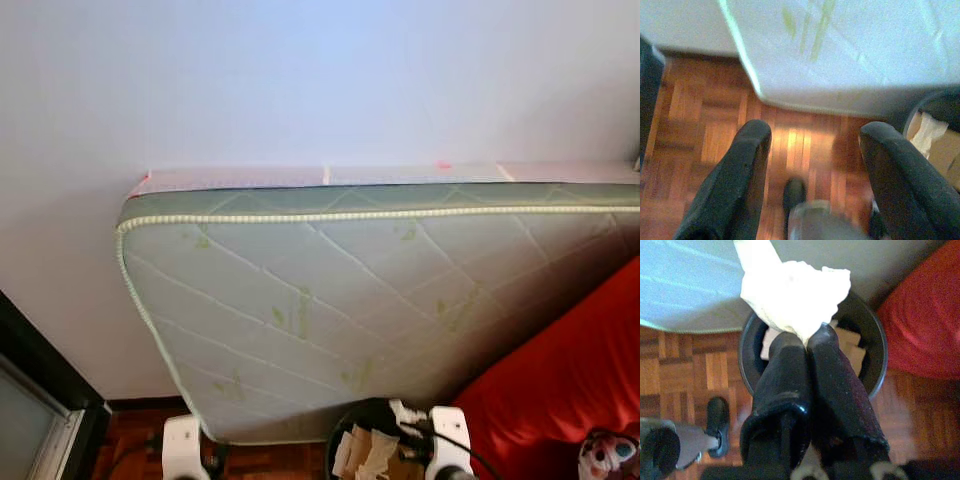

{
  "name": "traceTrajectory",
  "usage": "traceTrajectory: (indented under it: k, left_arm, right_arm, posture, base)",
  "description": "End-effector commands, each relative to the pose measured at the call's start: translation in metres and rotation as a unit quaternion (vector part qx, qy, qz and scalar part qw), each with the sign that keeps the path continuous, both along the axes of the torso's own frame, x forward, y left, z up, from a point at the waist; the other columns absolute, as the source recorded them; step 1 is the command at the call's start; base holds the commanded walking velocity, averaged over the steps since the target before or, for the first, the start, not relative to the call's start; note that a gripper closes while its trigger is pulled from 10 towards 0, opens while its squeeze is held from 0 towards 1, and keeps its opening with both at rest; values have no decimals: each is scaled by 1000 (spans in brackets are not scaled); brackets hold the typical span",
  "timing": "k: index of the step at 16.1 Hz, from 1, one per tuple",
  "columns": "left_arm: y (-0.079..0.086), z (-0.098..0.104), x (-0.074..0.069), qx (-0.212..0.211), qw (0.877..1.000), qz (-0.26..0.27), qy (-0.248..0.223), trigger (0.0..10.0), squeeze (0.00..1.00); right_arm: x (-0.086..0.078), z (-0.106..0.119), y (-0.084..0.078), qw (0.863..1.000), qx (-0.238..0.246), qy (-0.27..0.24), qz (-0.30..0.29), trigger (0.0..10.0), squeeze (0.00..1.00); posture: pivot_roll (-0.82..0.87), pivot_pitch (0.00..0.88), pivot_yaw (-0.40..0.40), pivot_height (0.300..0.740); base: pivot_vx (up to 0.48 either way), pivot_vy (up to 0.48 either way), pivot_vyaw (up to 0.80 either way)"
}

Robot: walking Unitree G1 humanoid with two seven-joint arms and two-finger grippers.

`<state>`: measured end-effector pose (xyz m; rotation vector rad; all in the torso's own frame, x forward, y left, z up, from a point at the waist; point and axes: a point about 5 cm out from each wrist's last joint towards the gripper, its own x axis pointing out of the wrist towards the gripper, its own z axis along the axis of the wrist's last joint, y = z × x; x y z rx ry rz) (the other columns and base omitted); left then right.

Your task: Clean up the room

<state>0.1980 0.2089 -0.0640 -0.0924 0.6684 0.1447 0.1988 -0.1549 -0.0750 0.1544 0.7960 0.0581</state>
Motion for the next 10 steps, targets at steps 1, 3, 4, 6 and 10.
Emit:
traceTrajectory:
  k: [1,3,4,6,10]
  left_arm:
    - [-2,14,18,-3,998,-1,-59,10000,0]
    - [-2,27,29,5,994,4,-110,10000,0]
    - [-3,30,31,7,992,5,-124,10000,0]
    - [-4,39,34,23,986,1,-163,10000,0]
    - [-3,49,24,49,976,-6,-212,10000,0]
  right_arm:
    - [17,11,-3,999,3,-46,-12,10000,0]
    - [27,20,-4,996,13,-84,-21,10000,0]
    - [30,23,-4,995,14,-96,-19,10000,0]
    - [35,28,-1,992,19,-123,-11,10000,0]
    - [33,34,-12,985,13,-172,-28,10000,0]
  posture:
    - [91,1,-67,738]
    - [85,0,-69,738]
    - [84,0,-69,738]
    - [85,0,-76,738]
    - [91,23,-90,738]
  base:
    - [0,0,0]
    - [0,0,0]
    - [0,0,0]
    - [0,0,0]
    - [0,0,0]
